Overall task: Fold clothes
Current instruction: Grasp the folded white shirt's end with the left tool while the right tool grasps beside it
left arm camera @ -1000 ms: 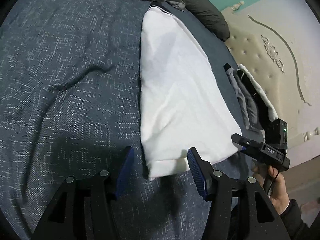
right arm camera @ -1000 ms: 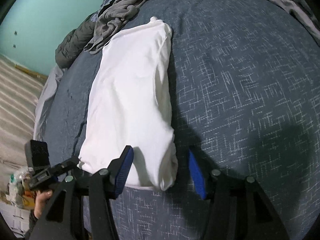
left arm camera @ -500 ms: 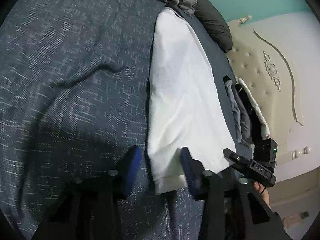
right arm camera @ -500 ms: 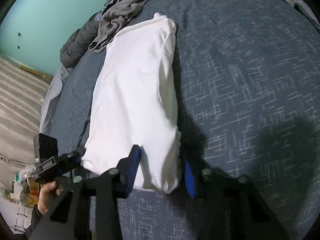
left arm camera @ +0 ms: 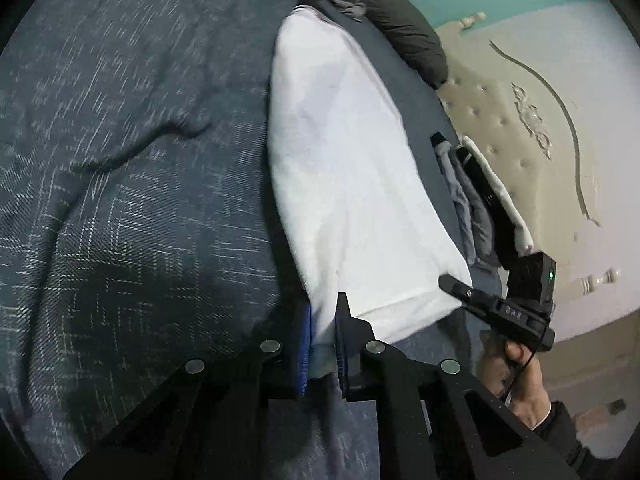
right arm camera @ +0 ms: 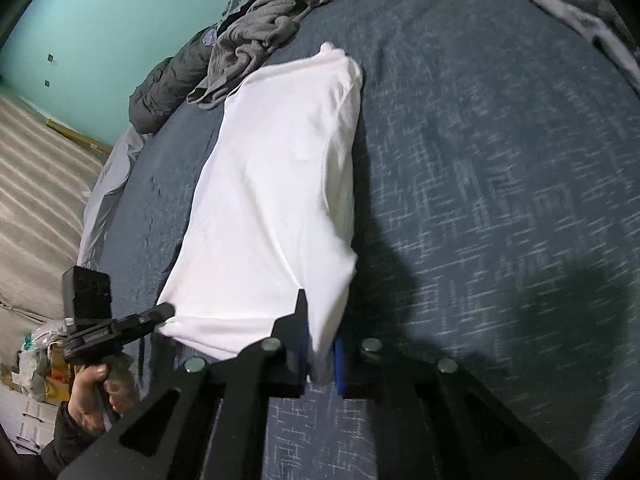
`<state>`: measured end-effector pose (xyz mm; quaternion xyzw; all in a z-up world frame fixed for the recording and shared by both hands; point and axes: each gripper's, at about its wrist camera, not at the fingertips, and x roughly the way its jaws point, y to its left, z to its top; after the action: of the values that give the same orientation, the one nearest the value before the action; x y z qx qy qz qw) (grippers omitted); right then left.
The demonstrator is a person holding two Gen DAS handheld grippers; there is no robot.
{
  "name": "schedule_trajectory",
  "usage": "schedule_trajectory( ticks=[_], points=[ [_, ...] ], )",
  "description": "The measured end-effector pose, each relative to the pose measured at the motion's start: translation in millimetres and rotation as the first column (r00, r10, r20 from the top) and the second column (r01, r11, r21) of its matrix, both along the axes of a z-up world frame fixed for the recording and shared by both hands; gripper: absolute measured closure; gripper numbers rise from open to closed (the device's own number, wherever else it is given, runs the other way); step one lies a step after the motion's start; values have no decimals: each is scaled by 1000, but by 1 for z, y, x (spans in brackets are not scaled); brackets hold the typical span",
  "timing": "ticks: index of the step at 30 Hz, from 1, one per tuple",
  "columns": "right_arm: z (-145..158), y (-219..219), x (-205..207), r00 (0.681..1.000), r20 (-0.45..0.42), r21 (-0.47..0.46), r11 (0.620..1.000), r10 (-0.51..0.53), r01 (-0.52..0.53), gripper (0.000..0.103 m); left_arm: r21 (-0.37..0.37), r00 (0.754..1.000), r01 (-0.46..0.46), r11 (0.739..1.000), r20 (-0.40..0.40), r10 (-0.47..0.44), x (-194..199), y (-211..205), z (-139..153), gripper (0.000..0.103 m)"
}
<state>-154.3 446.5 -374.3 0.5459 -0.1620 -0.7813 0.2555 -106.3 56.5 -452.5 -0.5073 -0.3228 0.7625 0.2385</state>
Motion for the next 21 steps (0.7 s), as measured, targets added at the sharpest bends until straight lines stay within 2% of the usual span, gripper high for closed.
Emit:
schedule_trajectory(
  ticks=[1,2,5,12,14,18,21],
  points=[
    [1,1,-1,1000,-2,3,1000,0,0,95,1,1000,-2,1000,0,2,1,-2,1,91],
    [2,2,-2,1000,-4,7,1000,0,0,95,1,1000,-8,1000,3,8,1,-4,0,85],
    [0,0,-3,1000,-1,14,1000,4,-4,95,5,999,-35,999,20,35,0,-13,-6,82],
    [-4,-2,-3,1000,7,12,1000,3,-3,95,79,997,-46,996,73,40,-5,-16,-25,73],
    [-7,-1,-3,1000,14,-4,1000,-4,4,95,95,997,-41,995,76,34,-5,-14,-27,65],
    [-11,0,-4,999,31,-23,1000,-8,9,94,93,997,-31,995,74,24,-5,-11,-25,62],
    [-12,-1,-5,999,35,-15,1000,-12,13,89,92,997,-28,995,75,21,-5,-8,-26,62]
  ],
)
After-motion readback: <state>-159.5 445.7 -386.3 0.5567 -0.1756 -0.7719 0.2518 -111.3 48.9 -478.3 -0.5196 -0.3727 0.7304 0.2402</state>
